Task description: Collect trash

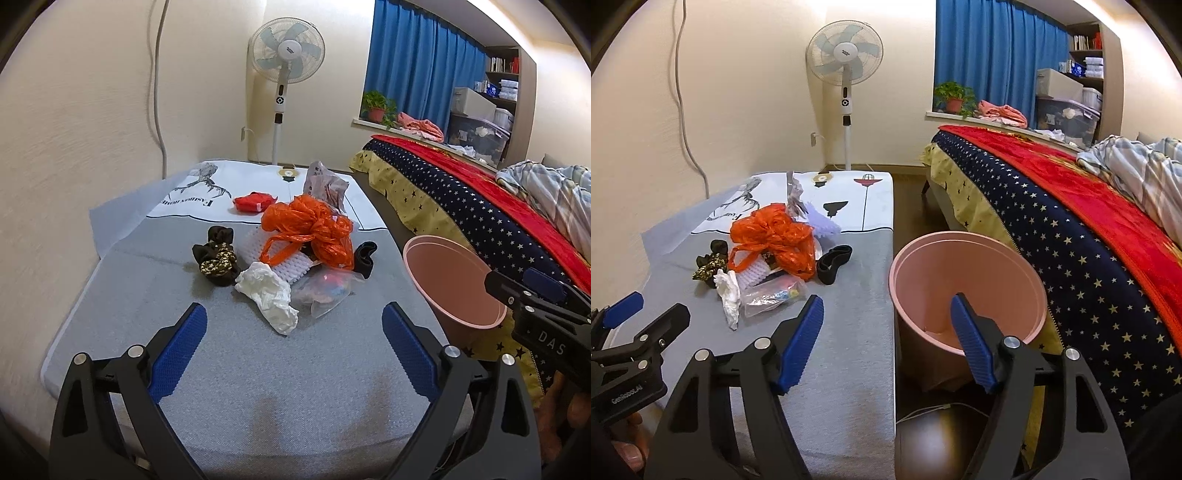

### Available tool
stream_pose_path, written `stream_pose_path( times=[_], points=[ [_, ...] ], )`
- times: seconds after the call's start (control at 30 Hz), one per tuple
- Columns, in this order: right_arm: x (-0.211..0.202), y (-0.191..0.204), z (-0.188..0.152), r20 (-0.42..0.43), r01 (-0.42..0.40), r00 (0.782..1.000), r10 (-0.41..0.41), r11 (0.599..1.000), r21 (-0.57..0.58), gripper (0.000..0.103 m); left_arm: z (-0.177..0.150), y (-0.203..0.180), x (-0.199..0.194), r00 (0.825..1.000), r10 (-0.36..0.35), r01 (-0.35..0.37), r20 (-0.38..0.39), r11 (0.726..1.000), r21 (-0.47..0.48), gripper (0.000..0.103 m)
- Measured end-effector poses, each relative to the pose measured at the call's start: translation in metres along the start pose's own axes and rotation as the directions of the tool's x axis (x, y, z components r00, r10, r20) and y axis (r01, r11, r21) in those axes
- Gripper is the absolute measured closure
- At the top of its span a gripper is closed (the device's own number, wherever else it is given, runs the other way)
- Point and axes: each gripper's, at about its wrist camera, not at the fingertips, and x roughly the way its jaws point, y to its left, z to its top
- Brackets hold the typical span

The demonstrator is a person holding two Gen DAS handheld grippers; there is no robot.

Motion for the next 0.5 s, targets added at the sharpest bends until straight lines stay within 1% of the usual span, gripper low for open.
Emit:
stream_pose_path(
  times=[0.27, 0.33, 0.5],
  points=[
    [0.0013, -0.0037, -0.0009, -0.014, -0.003, 1.000, 0.003, 1.000, 0.017, 0.032, -0.0008, -0.0007, 0.0000, 1.000, -0.001, 0.001, 0.001, 1.000, 0.004, 0.011],
    [0.0013, -0.0043, -0.0008, -0.011, 0.008, 1.000, -0.008, 1.000, 0.018, 0.032, -0.0013, -0.0020, -0.0003, 1.000, -0.003, 0.003, -0.001, 1.000, 0.004, 0.011],
    [0.0014, -0.0054, -0.0003, -0.010, 0.006, 1.000, -0.006, 1.000, 0.026, 0.032, -0.0023, -0.0045, -0.0004, 1.000, -0.010, 0.010, 0.002, 1.000, 0.006, 0.011]
  ],
)
